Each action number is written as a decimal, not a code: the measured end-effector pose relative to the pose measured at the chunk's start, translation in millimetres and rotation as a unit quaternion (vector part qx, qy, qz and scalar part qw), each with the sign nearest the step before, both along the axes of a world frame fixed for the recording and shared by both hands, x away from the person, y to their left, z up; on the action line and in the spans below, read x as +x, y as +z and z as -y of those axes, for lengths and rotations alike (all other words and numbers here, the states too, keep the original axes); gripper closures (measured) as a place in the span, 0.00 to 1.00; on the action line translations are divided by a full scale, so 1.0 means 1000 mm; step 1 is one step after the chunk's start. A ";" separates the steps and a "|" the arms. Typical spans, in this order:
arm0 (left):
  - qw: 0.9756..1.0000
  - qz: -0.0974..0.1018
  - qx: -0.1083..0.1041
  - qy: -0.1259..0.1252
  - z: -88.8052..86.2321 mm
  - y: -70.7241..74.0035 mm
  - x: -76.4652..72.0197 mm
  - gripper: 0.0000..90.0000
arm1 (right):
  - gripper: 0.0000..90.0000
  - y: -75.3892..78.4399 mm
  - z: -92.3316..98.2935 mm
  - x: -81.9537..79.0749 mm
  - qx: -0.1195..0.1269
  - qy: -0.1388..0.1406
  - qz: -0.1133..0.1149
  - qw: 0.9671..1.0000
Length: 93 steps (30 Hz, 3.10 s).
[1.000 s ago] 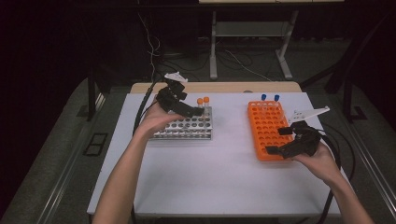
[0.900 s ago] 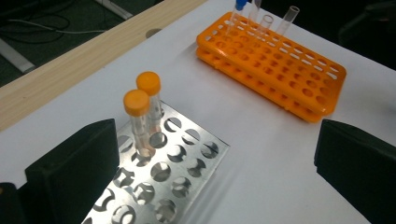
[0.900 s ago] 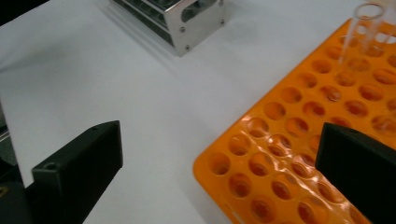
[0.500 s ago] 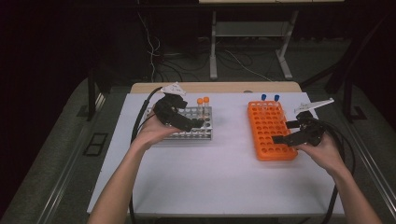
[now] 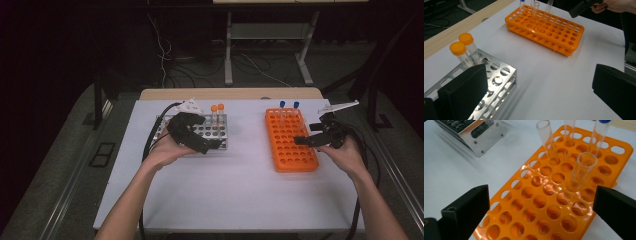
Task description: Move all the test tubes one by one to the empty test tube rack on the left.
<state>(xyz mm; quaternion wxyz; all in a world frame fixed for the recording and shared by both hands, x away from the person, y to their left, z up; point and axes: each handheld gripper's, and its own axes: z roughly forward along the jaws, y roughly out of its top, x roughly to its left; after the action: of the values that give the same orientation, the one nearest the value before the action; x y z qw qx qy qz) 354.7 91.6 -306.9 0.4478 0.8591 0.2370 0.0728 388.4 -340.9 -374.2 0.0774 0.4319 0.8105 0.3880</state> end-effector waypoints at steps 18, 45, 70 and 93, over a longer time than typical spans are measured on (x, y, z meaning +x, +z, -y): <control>1.000 -0.002 -0.005 0.001 0.001 -0.006 -0.002 0.00 | 0.35 -0.024 0.010 0.024 -0.017 -0.033 0.014 0.999; 1.000 -0.006 -0.004 0.002 0.001 -0.013 -0.001 0.00 | 0.83 -0.026 -0.004 0.029 -0.060 -0.040 0.061 0.996; 1.000 -0.008 0.000 -0.008 0.005 -0.009 -0.005 0.00 | 0.83 0.030 -0.015 -0.017 -0.037 0.025 0.052 0.998; 0.998 -0.003 0.019 -0.056 0.031 0.006 -0.010 0.00 | 0.83 0.049 -0.093 -0.055 -0.048 0.168 0.044 0.984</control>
<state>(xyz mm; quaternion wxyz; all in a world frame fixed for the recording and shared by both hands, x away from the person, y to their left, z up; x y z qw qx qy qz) 345.0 60.2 -300.6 0.4342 0.8796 0.1878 0.0497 333.9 -248.0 -325.3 0.0679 0.2679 0.8850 0.3747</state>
